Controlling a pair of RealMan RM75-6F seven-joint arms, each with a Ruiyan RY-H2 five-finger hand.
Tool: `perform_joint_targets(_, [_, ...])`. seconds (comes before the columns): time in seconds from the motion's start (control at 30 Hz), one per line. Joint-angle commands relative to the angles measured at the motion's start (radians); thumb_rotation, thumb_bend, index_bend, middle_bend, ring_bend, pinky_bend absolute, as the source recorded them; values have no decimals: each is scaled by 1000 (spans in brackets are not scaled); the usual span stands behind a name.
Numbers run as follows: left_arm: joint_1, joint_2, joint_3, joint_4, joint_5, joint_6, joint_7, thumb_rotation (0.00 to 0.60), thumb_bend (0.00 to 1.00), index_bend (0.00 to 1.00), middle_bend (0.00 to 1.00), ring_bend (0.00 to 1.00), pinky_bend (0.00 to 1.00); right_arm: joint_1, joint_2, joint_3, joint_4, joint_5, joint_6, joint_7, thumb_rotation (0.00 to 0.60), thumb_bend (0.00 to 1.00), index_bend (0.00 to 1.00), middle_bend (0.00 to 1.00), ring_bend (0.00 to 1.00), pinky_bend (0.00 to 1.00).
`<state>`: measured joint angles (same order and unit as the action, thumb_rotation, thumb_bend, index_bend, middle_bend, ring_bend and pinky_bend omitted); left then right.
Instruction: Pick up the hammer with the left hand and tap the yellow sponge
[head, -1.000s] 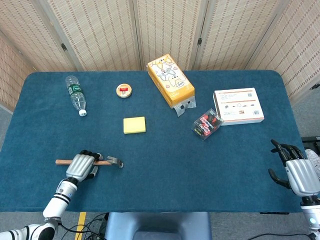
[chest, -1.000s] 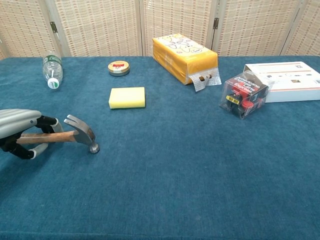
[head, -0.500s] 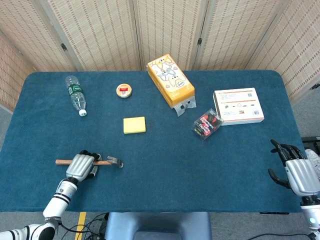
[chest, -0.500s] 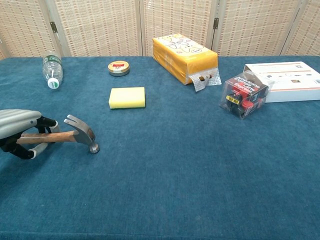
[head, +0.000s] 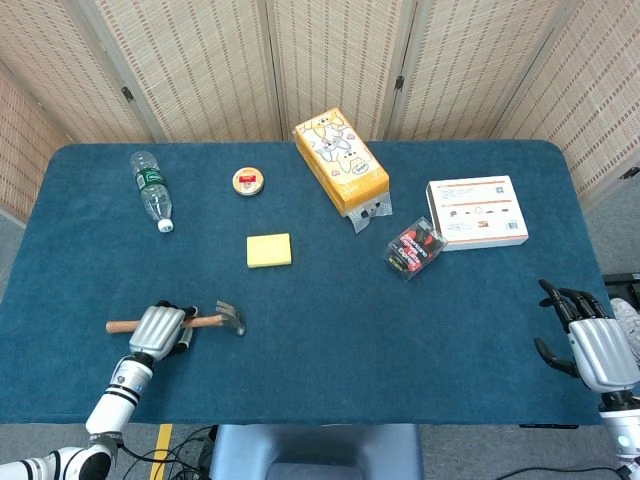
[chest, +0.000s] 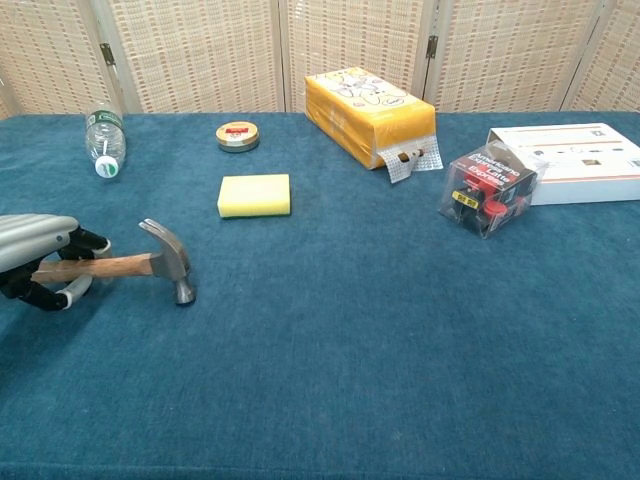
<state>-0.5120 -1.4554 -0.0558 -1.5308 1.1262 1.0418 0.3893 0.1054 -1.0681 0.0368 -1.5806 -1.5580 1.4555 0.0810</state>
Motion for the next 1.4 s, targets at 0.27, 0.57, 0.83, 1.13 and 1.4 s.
perform_joint_targets(0.27, [6,-7,-2,24,41,11,-56,600,681,588,652,542,384,0,2,1,-6,2,0,-5,600,260,57,334,180,191])
perform_joint_targets(0.57, [9,-16,2,73,127,20,-167,600,683,670,753,596,474,1,1,1,-8,5,-2,-9,600,260,57,334,180,191])
perform_joint_targets(0.83, [7,-29,7,124,235,49,-305,600,683,723,821,669,603,-1,4,1,-12,6,0,-14,600,260,57,334,180,191])
perform_joint_targets(1.13, [-16,-35,7,189,373,104,-481,600,683,747,851,697,658,-2,6,2,-22,7,2,-24,600,260,57,338,186,191])
perform_joint_targets(1.4, [-81,-43,-48,254,436,142,-582,600,683,763,879,728,705,-8,12,1,-36,4,12,-36,600,260,57,342,191,191])
